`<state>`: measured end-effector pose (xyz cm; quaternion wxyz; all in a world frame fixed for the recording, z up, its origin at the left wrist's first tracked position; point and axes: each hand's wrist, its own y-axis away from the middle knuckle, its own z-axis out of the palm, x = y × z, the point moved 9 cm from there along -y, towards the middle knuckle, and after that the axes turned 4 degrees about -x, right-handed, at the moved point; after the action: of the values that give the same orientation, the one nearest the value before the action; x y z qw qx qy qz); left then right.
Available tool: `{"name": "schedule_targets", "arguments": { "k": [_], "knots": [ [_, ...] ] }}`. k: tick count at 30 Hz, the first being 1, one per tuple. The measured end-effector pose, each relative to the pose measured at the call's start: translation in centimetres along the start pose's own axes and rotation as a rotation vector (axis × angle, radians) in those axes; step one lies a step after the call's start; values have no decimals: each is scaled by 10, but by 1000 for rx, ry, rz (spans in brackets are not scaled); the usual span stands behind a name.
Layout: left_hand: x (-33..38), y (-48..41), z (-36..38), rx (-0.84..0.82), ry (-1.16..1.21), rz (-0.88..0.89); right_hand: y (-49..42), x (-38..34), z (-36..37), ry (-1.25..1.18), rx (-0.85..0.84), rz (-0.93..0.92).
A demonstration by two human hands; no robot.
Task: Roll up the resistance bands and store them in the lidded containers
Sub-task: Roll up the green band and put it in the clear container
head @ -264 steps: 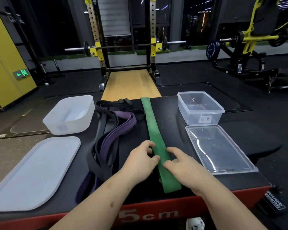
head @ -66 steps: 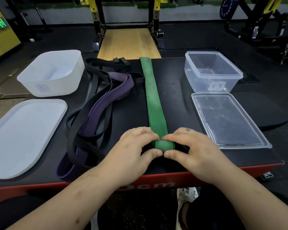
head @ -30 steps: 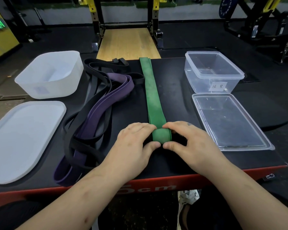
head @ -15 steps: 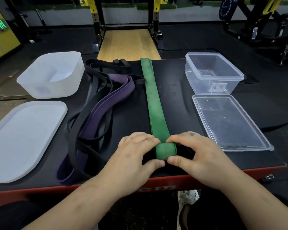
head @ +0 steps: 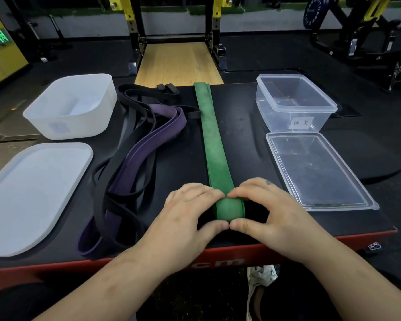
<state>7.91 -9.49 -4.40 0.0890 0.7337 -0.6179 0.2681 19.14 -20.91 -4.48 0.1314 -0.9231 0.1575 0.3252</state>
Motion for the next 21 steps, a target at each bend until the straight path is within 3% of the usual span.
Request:
{"name": "schedule_targets", "arguments": {
  "k": [21],
  "knots": [
    [-11,-8,1,42,-48,-49,-7,7,1,15,44,23]
  ]
}}
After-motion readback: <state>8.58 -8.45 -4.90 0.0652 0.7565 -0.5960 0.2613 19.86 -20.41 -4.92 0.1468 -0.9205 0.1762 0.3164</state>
